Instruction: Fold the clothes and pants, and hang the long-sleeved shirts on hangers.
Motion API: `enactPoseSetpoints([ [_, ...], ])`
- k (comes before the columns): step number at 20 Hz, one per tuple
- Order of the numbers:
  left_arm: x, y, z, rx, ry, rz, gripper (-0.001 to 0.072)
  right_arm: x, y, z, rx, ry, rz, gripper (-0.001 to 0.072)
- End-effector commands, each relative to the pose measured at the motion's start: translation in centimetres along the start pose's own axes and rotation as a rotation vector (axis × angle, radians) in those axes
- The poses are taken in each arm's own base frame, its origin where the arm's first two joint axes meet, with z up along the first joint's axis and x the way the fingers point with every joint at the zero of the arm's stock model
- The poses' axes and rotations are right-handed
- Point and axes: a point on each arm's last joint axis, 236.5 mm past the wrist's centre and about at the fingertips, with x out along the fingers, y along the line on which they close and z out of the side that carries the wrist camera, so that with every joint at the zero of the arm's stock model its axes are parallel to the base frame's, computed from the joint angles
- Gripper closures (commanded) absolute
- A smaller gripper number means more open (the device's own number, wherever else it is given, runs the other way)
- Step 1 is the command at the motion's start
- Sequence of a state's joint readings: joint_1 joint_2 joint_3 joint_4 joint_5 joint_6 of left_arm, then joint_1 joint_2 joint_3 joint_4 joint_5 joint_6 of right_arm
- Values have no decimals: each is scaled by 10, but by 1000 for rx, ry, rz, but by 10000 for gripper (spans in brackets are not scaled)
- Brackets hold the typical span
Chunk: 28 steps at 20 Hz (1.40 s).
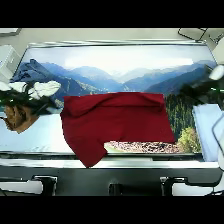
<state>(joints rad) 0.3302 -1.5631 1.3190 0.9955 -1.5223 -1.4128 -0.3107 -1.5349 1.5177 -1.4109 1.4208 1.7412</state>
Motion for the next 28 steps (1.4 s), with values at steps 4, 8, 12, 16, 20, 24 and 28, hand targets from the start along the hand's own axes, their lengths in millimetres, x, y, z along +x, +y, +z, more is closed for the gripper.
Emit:
enactPoseSetpoints([
  [4, 55, 58, -102, -137, 69, -6, 197, 15, -86, -127, 92, 319, 9, 159],
  [8, 95, 33, -117, -155, 46, -167, 199, 23, -78, -152, 70, 346, 51, 161],
  [12, 107, 18, -103, -130, -7, -172, 263, 23, -63, -149, 76, 333, 113, 162],
  [16, 121, -1, -97, -114, -27, -168, 316, 23, -60, -148, 65, 331, 128, 161],
  [20, 124, -11, -110, -85, 28, -182, 593, 28, -69, -149, 57, 325, 96, 161],
  [24, 120, -16, -127, -37, 95, -204, 681, 55, -76, -166, 75, 348, 80, 162],
  [28, 120, -16, -129, -36, 101, -206, 679, 78, -67, -184, 59, 427, 149, 161],
])
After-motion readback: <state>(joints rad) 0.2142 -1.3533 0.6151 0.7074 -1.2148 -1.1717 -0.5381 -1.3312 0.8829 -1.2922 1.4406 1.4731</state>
